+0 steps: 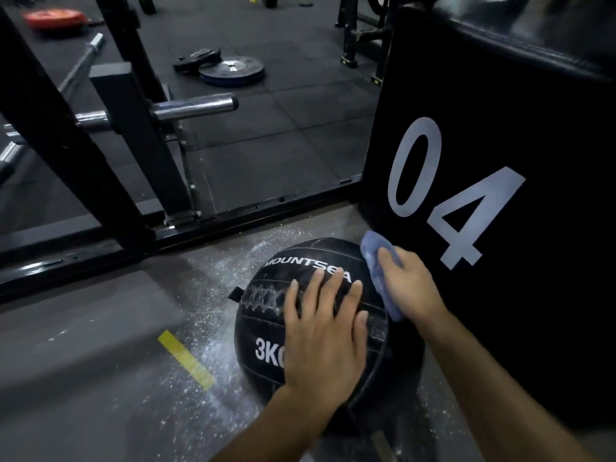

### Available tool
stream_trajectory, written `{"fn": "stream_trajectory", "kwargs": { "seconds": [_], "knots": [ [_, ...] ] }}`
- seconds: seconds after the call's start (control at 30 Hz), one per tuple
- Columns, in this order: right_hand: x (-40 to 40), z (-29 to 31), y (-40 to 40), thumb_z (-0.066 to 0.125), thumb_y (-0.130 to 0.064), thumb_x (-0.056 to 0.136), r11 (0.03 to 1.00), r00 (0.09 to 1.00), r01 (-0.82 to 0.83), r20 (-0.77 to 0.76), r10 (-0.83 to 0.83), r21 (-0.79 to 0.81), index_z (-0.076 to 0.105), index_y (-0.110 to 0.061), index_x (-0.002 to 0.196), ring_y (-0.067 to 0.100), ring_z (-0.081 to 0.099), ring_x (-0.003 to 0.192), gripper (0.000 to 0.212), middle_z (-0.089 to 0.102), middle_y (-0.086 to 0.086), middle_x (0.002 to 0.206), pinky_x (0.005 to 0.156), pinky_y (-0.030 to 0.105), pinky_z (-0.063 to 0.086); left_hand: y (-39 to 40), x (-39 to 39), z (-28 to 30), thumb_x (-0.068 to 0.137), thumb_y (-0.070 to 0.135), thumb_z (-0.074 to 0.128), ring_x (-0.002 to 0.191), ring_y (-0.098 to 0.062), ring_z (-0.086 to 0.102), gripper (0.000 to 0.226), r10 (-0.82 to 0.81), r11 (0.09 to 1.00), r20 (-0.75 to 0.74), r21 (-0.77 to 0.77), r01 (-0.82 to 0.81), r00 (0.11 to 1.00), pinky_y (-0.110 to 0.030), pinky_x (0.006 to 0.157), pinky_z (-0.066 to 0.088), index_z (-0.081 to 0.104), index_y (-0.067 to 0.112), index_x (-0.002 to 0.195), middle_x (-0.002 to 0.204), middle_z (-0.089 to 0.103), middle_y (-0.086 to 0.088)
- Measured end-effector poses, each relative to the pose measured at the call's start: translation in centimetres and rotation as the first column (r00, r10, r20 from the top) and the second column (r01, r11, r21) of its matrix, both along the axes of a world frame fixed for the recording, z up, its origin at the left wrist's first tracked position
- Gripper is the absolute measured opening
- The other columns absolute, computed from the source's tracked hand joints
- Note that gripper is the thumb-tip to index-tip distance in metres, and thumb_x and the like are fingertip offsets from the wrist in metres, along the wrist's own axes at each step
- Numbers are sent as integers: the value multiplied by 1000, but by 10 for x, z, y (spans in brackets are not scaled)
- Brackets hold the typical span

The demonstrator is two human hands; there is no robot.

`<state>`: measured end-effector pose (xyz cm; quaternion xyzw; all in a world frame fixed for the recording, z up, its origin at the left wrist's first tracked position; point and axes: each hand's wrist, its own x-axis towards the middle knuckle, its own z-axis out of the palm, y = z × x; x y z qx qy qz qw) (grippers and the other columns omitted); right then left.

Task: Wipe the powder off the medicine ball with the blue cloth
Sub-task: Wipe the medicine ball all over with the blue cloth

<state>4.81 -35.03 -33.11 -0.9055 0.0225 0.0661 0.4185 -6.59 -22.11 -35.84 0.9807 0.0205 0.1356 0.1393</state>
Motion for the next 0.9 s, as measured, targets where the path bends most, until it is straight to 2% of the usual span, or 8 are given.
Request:
{"fn": "stream_trajectory", "kwargs": {
  "seconds": [0.13, 0.27, 0.43, 0.57, 0.67, 0.77, 0.83, 0.9],
  "knots": [
    [-38, -23, -28, 38, -42, 111, 1000, 982, 17, 187, -12, -22, 67, -31, 116, 21, 62, 119, 31, 67, -2, 127, 105, 49, 48, -2, -1, 5, 110, 48, 29, 157, -17, 25, 51, -102, 991, 38, -88, 105, 994, -52, 129, 15, 51, 29, 151, 165, 40, 3],
    [-23, -15, -35, 39, -33, 113, 998, 986, 59, 152, -63, 29, 58, -24, 80, 12, 63, 80, 39, 64, -1, 87, 69, 29, 44, 58, -7, 1, 101, 77, 16, 161, -12, 4, 74, -37, 998, -65, -61, 33, 997, -47, 132, 3, 25, 36, 162, 173, 13, 9],
    [-2, -12, -33, 38, -33, 112, 996, 997, 60, 60, -56, -65, 63, -16, 84, 25, 66, 85, 41, 69, 10, 91, 73, 35, 46, 72, -5, -6, 77, 99, -1, 160, -12, -6, 92, 26, 968, -250, -234, -86, 968, -51, 130, 17, -12, 55, 158, 172, -8, 18],
    [41, 10, -12, 37, -33, 110, 977, 998, -57, -29, 52, -204, 71, -12, 105, 35, 65, 96, 40, 71, 18, 107, 85, 44, 51, 48, 5, -2, 82, 95, -3, 162, -18, -7, 95, 55, 967, -201, -234, -102, 978, -42, 129, 2, 1, 46, 164, 176, 1, 3],
    [46, 25, 24, 31, -46, 102, 884, 944, -274, 69, 322, -378, 70, -18, 112, 28, 64, 115, 50, 70, 5, 120, 97, 46, 52, 30, 24, 3, 89, 90, 8, 162, -25, 5, 92, 75, 972, -187, -206, -113, 979, -47, 131, 10, 15, 38, 165, 175, 13, -4],
    [31, 24, 27, 31, -52, 102, 876, 913, -337, 108, 394, -346, 70, -30, 125, 15, 53, 131, 50, 64, -9, 134, 110, 46, 46, 39, 41, 10, 89, 86, 21, 157, -21, 21, 90, 27, 956, -172, -283, -76, 985, -45, 128, 22, 27, 33, 162, 170, 26, 0],
    [16, 21, 13, 29, -55, 102, 921, 923, -260, 208, 325, -289, 69, -32, 127, 17, 56, 130, 52, 66, -6, 133, 111, 48, 44, 65, 44, 7, 96, 77, 35, 145, -10, 36, 75, 62, 864, -83, -495, -95, 995, -41, 121, 34, 36, 34, 157, 161, 39, 8],
    [5, 18, -1, 32, -56, 103, 954, 936, -189, 250, 247, -233, 62, -32, 143, 16, 49, 139, 56, 59, -8, 146, 119, 45, 38, 91, 46, -7, 96, 76, 44, 145, -10, 36, 74, 202, 693, -143, -678, -245, 969, -45, 121, 34, 38, 35, 157, 163, 36, 11]
  ]
}}
